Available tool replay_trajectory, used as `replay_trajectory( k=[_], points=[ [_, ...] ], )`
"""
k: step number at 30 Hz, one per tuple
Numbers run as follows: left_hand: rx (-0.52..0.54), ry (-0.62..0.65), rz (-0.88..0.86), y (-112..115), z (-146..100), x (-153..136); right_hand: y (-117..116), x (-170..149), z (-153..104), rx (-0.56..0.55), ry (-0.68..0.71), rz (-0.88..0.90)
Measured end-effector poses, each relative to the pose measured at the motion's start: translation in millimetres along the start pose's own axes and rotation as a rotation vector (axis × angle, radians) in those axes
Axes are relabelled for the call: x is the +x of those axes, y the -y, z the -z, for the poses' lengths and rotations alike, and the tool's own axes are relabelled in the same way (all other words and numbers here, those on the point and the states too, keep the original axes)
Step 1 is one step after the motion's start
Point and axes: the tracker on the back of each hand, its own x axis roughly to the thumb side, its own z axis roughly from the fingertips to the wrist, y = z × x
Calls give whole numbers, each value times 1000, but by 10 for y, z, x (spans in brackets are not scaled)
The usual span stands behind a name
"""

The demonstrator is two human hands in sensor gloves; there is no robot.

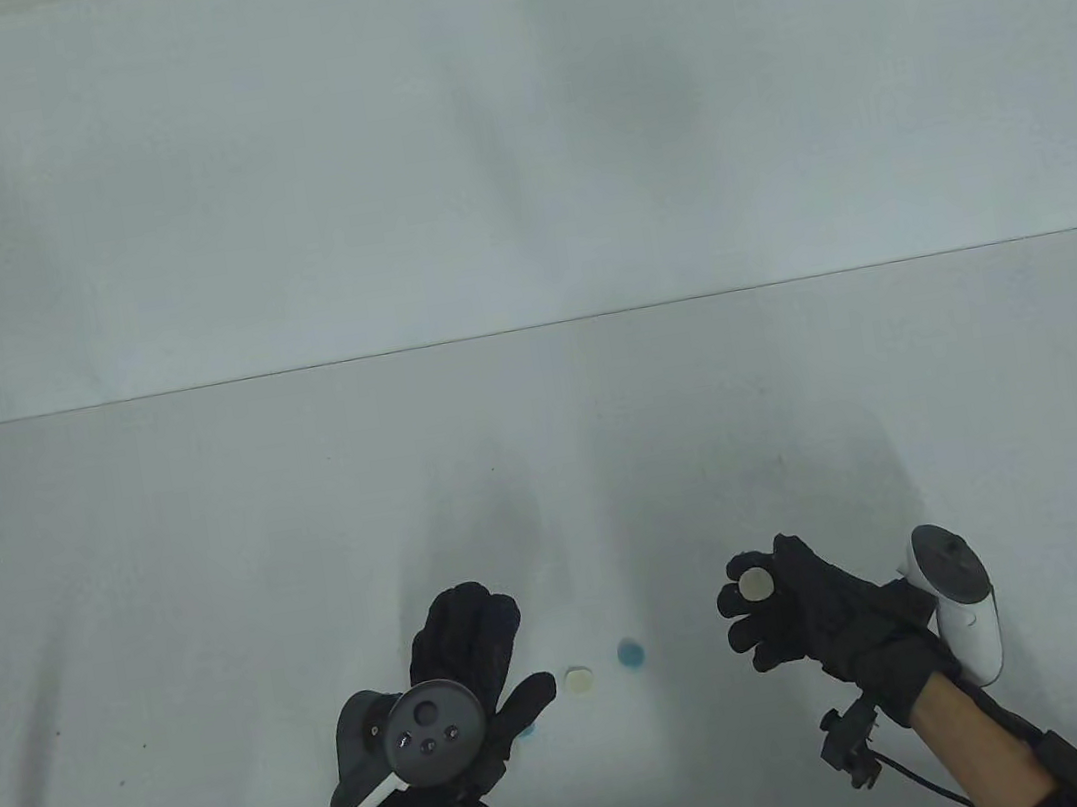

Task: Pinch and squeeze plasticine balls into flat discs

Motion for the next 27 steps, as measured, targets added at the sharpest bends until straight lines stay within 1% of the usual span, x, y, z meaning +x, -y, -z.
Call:
replay_trajectory(
  k=[5, 11, 15, 18, 27],
  points=[
    [2, -1, -2, -4, 1, 4, 1, 37, 9, -25, -12, -46],
    [-3, 3, -5, 3, 4, 10, 2, 112, 0, -130, -31, -176],
    [4, 4, -5, -7, 1, 12, -1, 142, 46, -163, -73, -233],
    [12, 4, -6, -18, -2, 10, -41, 180, 120, -130, -101, -301],
    [14, 5, -13, -21, -3, 9, -219, 278, 288, -116, -127, -510]
  ],
)
